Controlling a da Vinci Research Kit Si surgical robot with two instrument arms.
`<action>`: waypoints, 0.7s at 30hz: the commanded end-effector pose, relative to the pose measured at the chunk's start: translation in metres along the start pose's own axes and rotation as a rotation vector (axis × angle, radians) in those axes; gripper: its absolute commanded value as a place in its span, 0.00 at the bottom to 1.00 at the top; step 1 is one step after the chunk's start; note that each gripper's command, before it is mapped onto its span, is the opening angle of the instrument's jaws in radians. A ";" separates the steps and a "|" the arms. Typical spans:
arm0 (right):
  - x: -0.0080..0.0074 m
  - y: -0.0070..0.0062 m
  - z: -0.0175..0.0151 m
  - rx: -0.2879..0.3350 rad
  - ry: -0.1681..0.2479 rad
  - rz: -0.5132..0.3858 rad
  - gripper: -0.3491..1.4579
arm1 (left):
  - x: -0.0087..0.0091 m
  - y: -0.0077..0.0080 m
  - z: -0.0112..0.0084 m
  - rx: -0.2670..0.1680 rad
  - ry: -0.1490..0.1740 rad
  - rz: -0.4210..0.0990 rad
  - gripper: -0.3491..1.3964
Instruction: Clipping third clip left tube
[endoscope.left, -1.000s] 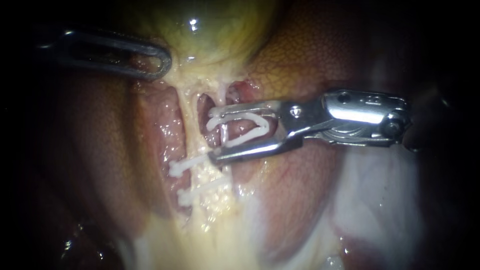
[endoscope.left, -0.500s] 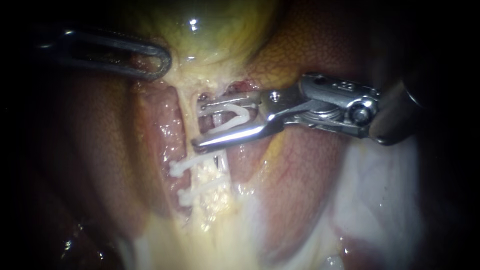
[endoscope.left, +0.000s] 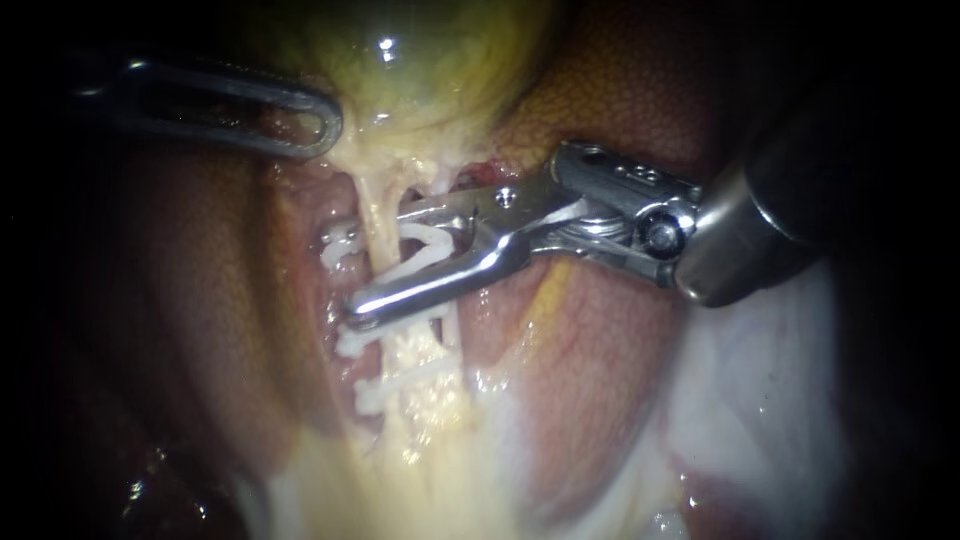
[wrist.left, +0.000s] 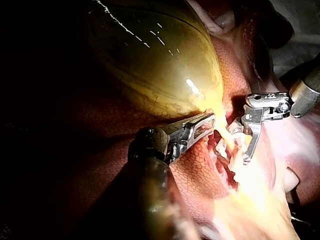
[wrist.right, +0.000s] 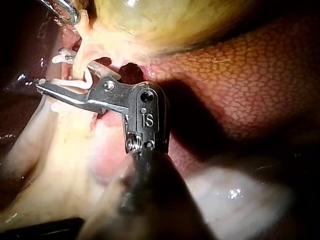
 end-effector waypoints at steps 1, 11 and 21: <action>0.0006 0.0000 0.0001 -0.042 0.018 0.002 0.39 | 0.0000 0.0000 0.0000 0.000 0.000 0.000 0.00; 0.0029 0.0000 -0.0001 -0.137 0.072 0.017 0.30 | 0.0000 0.0000 0.0000 0.000 0.000 0.000 0.00; 0.0029 0.0004 -0.0008 -0.160 0.068 0.083 0.00 | 0.0000 0.0001 0.0000 0.000 0.000 0.000 0.00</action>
